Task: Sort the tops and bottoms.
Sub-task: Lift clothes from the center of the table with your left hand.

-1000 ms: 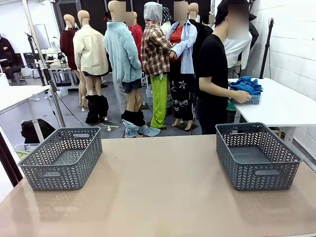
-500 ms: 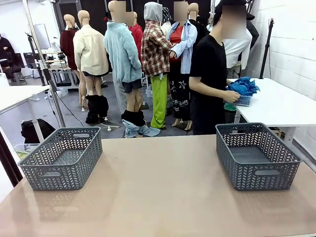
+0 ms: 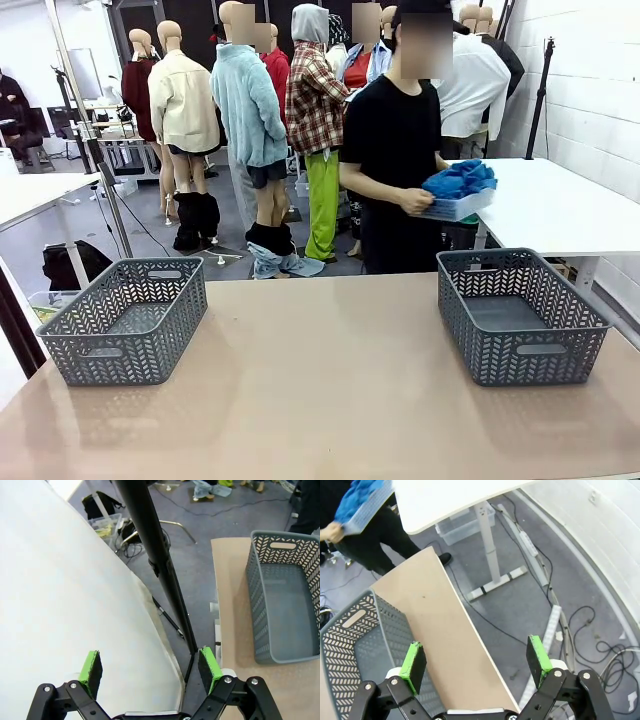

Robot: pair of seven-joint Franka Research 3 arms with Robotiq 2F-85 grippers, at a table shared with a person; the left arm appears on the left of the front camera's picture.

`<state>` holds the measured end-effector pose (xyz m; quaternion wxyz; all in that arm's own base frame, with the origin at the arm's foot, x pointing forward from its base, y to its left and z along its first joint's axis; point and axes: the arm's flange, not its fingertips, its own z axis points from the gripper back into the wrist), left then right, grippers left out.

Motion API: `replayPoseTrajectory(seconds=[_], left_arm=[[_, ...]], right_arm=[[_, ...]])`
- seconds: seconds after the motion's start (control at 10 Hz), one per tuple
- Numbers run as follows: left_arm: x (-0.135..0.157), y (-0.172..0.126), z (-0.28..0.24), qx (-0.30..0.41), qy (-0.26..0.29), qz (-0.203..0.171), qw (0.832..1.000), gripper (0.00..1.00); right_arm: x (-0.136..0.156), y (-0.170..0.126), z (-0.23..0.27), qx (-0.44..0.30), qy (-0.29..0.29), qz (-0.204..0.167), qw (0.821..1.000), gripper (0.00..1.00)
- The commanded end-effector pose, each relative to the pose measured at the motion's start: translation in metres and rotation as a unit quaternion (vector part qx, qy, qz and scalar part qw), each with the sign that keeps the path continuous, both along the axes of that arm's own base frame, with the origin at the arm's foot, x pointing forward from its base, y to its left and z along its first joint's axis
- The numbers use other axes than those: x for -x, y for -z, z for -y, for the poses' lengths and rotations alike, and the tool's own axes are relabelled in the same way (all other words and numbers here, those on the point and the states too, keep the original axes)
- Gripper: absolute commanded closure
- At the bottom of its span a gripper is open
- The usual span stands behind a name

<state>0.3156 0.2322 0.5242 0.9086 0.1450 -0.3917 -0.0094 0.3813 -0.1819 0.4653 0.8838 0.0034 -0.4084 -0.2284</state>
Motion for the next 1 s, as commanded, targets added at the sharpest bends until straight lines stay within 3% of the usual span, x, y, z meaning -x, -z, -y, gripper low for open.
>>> replayPoseTrajectory(seconds=[0.0,0.9], left_arm=[[0.0007,-0.0005,0.0005,0.0,-0.007,0.001,1.0,0.0],[0.0007,-0.0005,0.0005,0.0,-0.007,0.001,1.0,0.0]], right_arm=[[0.0012,-0.0001,0.0003,-0.004,0.0,-0.003,1.0,0.0],[0.0012,-0.0001,0.0003,-0.004,0.0,-0.003,1.0,0.0]])
